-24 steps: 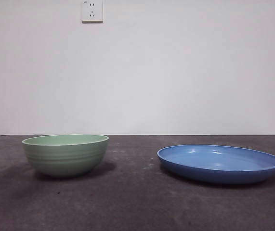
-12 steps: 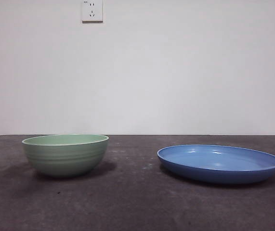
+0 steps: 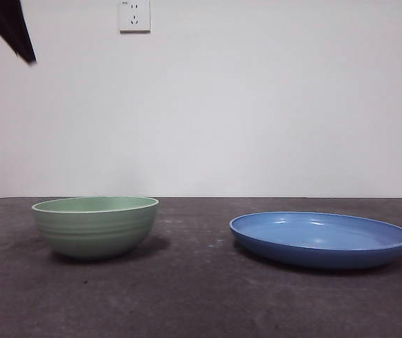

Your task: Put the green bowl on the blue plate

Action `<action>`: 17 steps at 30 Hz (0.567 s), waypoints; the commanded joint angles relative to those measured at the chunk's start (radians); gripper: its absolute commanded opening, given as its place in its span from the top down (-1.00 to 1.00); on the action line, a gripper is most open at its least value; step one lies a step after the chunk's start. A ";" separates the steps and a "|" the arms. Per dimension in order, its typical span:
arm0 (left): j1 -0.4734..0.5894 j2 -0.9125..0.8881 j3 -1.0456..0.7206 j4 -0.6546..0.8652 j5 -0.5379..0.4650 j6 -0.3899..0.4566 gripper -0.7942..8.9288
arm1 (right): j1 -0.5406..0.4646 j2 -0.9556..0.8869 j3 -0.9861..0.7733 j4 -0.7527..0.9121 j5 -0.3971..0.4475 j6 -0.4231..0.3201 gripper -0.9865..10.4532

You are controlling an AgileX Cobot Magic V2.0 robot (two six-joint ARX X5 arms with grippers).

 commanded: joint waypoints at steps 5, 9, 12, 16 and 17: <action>-0.046 0.191 0.042 0.123 -0.140 -0.002 0.00 | 0.003 0.005 0.018 0.010 0.000 0.014 0.14; -0.068 0.281 0.042 0.182 -0.150 -0.002 0.01 | 0.003 0.005 0.018 0.010 0.000 0.015 0.14; -0.082 0.341 0.042 0.213 -0.191 -0.002 0.01 | 0.003 0.005 0.018 0.010 0.000 0.016 0.14; -0.092 0.412 0.042 0.245 -0.208 -0.002 0.01 | 0.003 0.005 0.018 0.010 0.000 0.018 0.14; -0.094 0.431 0.042 0.252 -0.214 -0.002 0.01 | 0.003 0.005 0.018 0.010 0.000 0.018 0.14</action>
